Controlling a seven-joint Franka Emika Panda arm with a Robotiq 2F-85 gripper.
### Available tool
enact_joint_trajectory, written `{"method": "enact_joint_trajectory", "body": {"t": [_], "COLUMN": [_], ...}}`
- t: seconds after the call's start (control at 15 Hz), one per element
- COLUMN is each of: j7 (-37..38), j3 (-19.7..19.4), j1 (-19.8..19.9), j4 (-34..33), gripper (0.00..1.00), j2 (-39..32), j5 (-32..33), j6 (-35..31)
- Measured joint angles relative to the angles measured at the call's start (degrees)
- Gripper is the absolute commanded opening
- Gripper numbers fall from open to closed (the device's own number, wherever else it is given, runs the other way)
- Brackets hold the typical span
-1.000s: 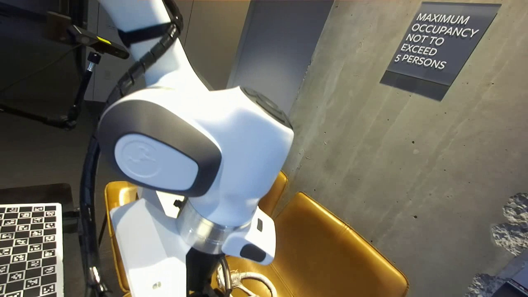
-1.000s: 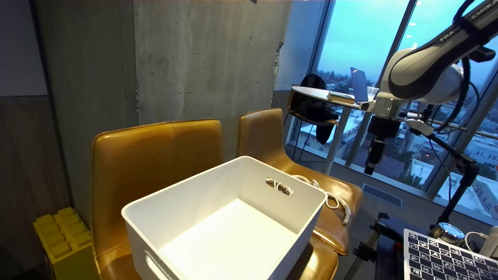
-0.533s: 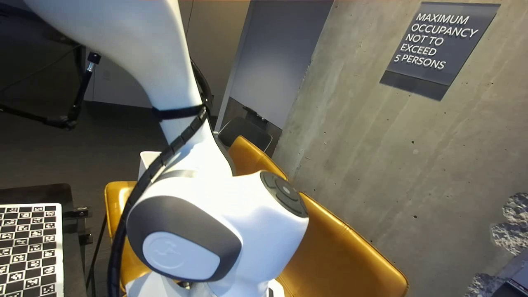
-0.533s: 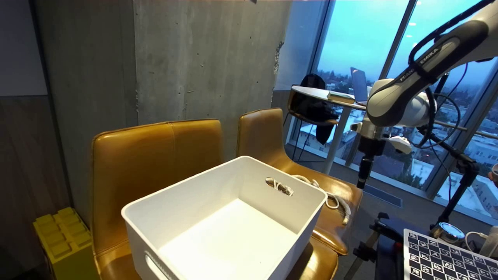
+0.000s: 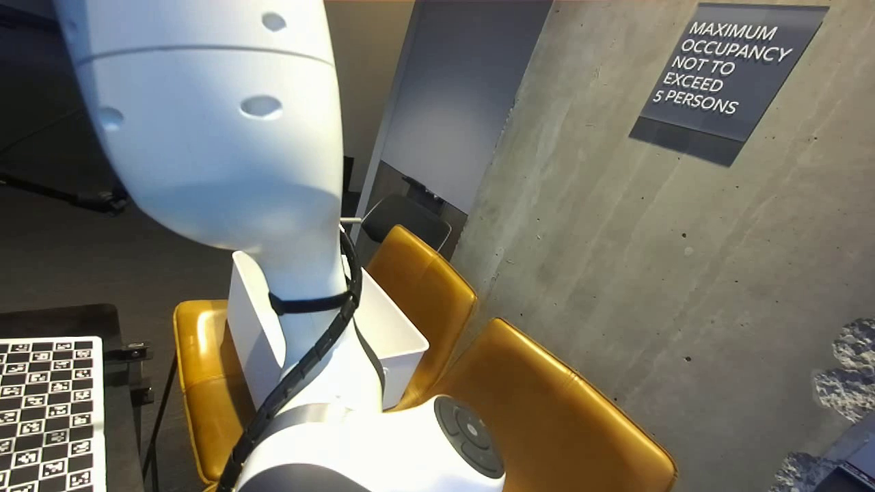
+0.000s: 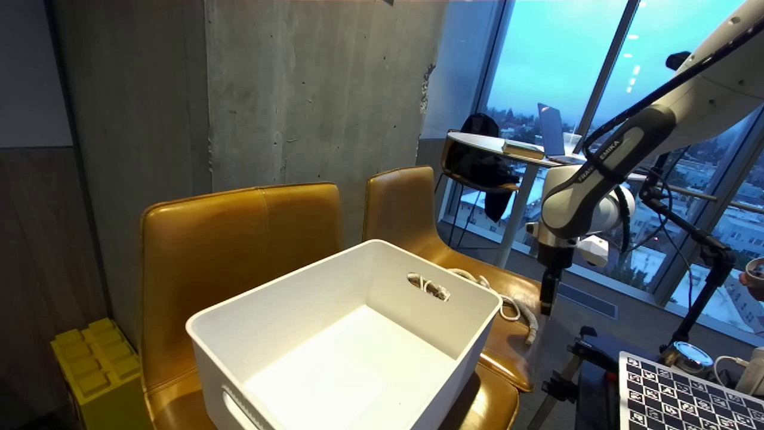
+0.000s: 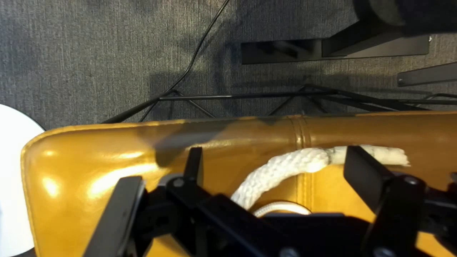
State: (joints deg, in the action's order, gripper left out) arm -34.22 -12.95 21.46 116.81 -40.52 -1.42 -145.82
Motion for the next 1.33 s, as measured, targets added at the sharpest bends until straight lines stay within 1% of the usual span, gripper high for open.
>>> {"method": "enact_joint_trajectory", "body": {"t": [0.27, 0.33, 0.4, 0.47, 0.53, 0.6, 1.0, 1.13, 1.2, 1.33], "j7": [1.4, 1.8, 2.1, 2.6, 3.0, 3.5, 5.5, 5.8, 6.0, 6.3], "j3": [1.7, 2.0, 2.2, 2.5, 2.6, 2.7, 3.6, 4.2, 4.4, 4.4], "j1": [0.7, 0.7, 0.7, 0.7, 0.7, 0.7, 0.7, 0.7, 0.7, 0.7], "j4": [-5.5, -6.5, -7.4, -8.1, -8.7, -9.2, -10.2, -10.3, -10.4, -10.5], "gripper": [1.0, 0.98, 0.94, 0.82, 0.68, 0.59, 0.19, 0.04, 0.0, 0.0], "j2": [-4.8, -5.8, -6.7, -7.6, -8.6, -9.4, -10.1, -10.0, -10.0, -9.9], "j5": [0.2, 0.2, 0.3, 0.4, 0.7, 1.0, 2.2, 2.2, 2.2, 2.2], "j6": [-0.1, -0.1, -0.1, -0.1, -0.1, -0.1, 1.4, 2.5, 2.9, 3.0]}}
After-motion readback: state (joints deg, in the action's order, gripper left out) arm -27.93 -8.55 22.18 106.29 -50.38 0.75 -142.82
